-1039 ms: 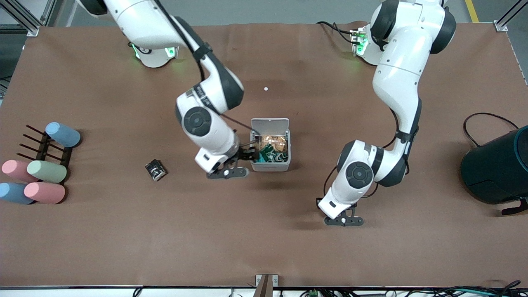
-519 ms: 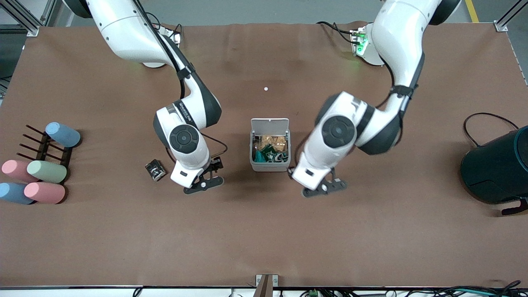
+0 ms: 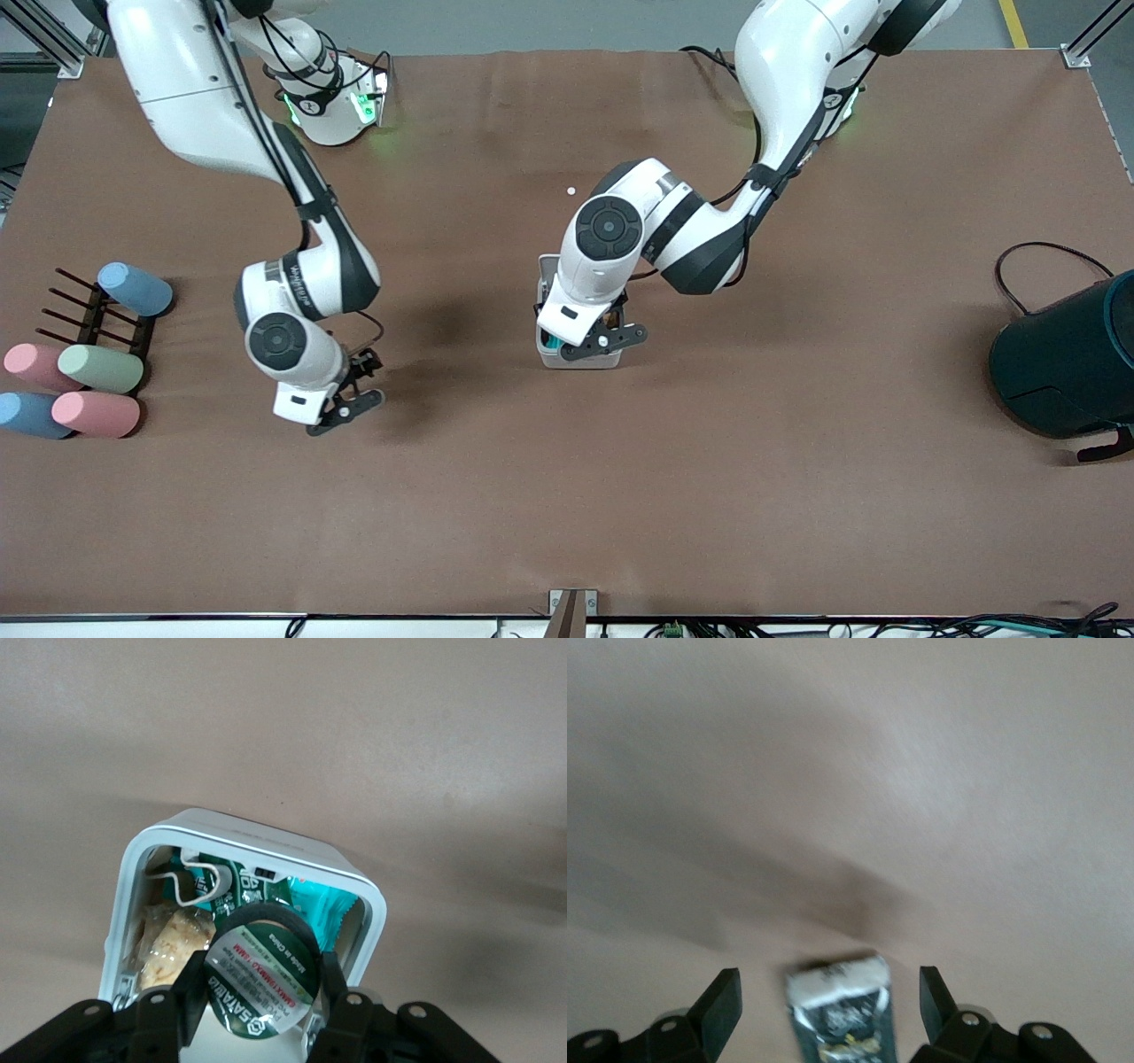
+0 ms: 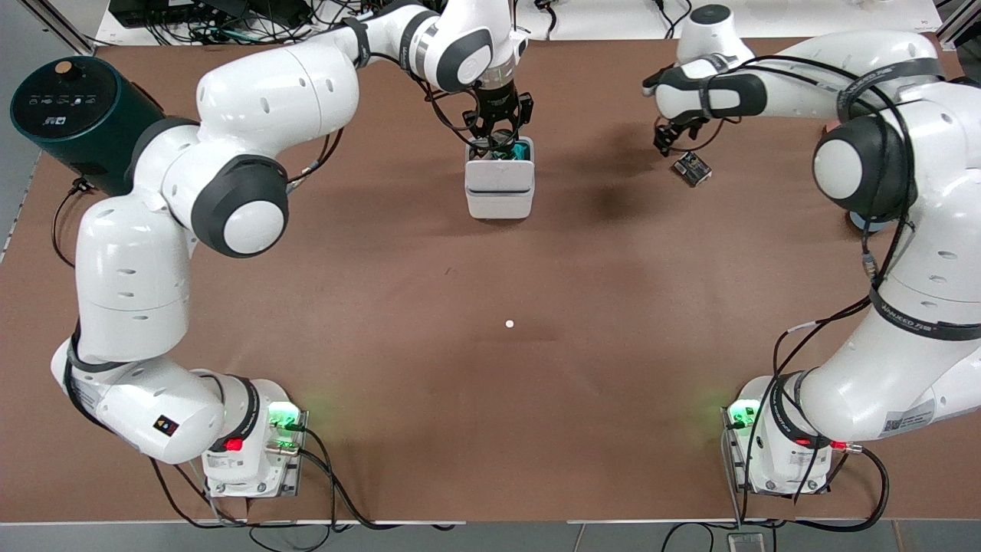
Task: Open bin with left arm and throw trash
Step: 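Drop the tape into the bin while the right gripper grasps the packet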
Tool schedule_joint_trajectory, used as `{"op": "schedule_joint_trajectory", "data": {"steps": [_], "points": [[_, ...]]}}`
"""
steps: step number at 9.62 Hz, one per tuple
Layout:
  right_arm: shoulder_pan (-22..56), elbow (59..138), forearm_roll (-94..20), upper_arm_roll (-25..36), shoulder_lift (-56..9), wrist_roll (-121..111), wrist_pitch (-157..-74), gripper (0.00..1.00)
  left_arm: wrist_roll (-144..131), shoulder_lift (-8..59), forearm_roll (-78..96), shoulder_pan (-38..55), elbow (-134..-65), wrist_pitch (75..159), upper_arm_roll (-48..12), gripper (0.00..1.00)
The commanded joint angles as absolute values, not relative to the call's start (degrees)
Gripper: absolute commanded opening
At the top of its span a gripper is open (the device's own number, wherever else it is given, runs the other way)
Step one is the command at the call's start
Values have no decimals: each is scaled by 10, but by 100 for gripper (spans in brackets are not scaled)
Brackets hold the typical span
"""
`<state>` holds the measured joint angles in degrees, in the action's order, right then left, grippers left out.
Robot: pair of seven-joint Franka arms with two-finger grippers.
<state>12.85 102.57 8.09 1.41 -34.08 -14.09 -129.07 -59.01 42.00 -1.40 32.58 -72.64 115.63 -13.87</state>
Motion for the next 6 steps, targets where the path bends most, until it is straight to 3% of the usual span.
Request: {"op": "schedule_joint_trajectory", "data": {"steps": [1, 2, 3, 4, 5, 6], "points": [[115, 1083, 93, 1, -301, -164, -1298, 90, -605, 428, -9, 330, -727, 1176, -138, 15], [119, 1092, 93, -1, -301, -170, -1299, 90, -633, 433, -6, 330, -727, 1187, -139, 17], [120, 1097, 92, -1, -301, -171, -1304, 90, -649, 433, -5, 332, -726, 1187, -140, 31], [118, 1099, 92, -1, -301, -171, -1310, 90, -668, 433, -4, 333, -726, 1187, -141, 83], [114, 1100, 93, 0, -302, -172, -1316, 90, -666, 430, -5, 339, -726, 1187, -141, 100], [114, 1106, 93, 0, -302, -172, -1320, 90, -667, 428, -5, 338, -725, 1187, -141, 100]]}}
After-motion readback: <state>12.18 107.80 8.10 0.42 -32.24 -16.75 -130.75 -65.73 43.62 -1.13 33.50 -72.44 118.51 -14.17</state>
